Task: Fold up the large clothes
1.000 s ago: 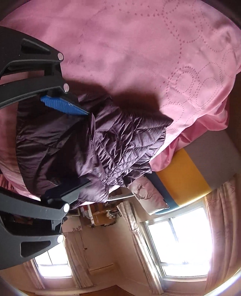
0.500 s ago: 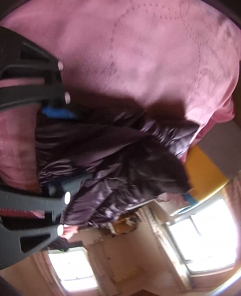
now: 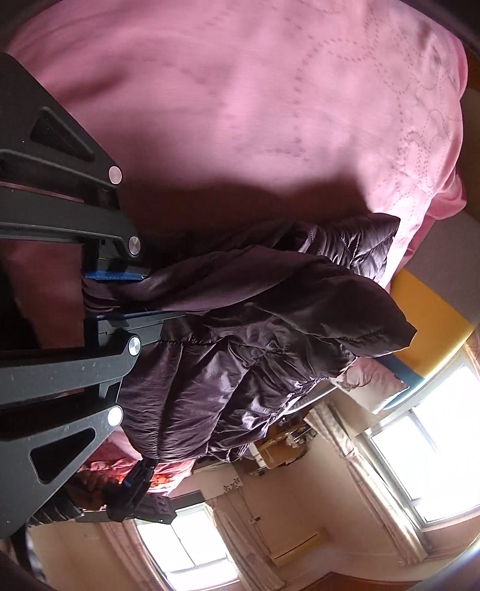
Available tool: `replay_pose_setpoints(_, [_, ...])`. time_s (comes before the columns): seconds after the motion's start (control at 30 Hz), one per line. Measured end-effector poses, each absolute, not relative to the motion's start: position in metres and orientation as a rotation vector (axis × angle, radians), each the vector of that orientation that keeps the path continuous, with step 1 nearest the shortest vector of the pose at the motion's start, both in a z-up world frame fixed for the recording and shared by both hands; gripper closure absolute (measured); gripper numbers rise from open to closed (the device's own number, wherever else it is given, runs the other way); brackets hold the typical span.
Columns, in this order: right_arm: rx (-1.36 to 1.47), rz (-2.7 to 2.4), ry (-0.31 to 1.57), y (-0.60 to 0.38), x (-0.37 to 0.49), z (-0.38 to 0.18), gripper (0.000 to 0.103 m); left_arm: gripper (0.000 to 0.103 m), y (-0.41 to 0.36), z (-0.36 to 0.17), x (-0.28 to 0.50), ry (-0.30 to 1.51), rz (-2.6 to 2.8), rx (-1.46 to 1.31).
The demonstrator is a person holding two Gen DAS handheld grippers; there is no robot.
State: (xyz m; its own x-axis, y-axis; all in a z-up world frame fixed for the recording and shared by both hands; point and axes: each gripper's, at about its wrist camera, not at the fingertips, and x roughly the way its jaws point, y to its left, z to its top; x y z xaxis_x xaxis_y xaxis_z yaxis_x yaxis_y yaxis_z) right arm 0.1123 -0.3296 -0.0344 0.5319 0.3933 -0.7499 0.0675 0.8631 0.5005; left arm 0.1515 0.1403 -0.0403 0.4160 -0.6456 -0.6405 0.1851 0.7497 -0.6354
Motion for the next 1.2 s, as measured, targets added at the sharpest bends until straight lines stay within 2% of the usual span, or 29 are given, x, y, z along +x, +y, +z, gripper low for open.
replay_pose_setpoints(0.23, [0.425, 0.230, 1.079, -0.323, 0.064, -0.026, 0.087, 0.092, 0.149, -0.039, 0.089, 1.068, -0.560, -0.517])
replay_pose_setpoints(0.3, [0.394, 0.224, 1.077, -0.320, 0.068, -0.023, 0.080, 0.086, 0.149, -0.037, 0.086, 1.071, -0.533, -0.497])
replay_pose_setpoints(0.33, [0.378, 0.213, 1.061, -0.319, 0.075, -0.020, 0.074, 0.073, 0.149, -0.034, 0.086, 1.067, -0.517, -0.479])
replay_pose_setpoints(0.37, [0.375, 0.203, 1.040, -0.319, 0.083, -0.017, 0.071, 0.052, 0.150, -0.030, 0.088, 1.052, -0.494, -0.457])
replay_pose_setpoints(0.43, [0.350, 0.180, 0.999, -0.317, 0.094, -0.011, 0.057, 0.032, 0.153, -0.021, 0.092, 0.999, -0.454, -0.429])
replay_pose_setpoints(0.5, [0.309, 0.156, 0.964, -0.314, 0.107, -0.005, 0.049, 0.032, 0.157, -0.012, 0.097, 0.965, -0.427, -0.406])
replay_pose_setpoints(0.83, [0.167, 0.133, 0.927, -0.295, 0.176, -0.013, 0.049, 0.032, 0.129, 0.006, 0.137, 0.911, -0.468, -0.347])
replay_pose_setpoints(0.9, [0.141, 0.133, 0.931, -0.293, 0.171, -0.018, 0.051, 0.038, 0.119, 0.004, 0.131, 0.919, -0.493, -0.337])
replay_pose_setpoints(0.93, [0.135, 0.133, 0.932, -0.292, 0.171, -0.020, 0.058, 0.051, 0.115, 0.005, 0.131, 0.921, -0.501, -0.314])
replay_pose_setpoints(0.97, [0.136, 0.137, 0.936, -0.291, 0.170, -0.021, 0.064, 0.067, 0.109, 0.005, 0.133, 0.924, -0.502, -0.288])
replay_pose_setpoints(1.03, [0.131, 0.136, 0.935, -0.289, 0.165, -0.018, 0.084, 0.088, 0.102, 0.005, 0.133, 0.925, -0.499, -0.232])
replay_pose_setpoints(1.07, [0.133, 0.144, 0.931, -0.287, 0.162, -0.015, 0.089, 0.093, 0.101, 0.007, 0.129, 0.914, -0.501, -0.208])
replay_pose_setpoints(1.1, [0.131, 0.145, 0.924, -0.286, 0.157, -0.010, 0.092, 0.095, 0.099, 0.011, 0.126, 0.897, -0.501, -0.181])
replay_pose_setpoints(1.2, [0.135, 0.155, 0.877, -0.285, 0.146, 0.015, 0.094, 0.097, 0.106, 0.019, 0.116, 0.856, -0.498, -0.164])
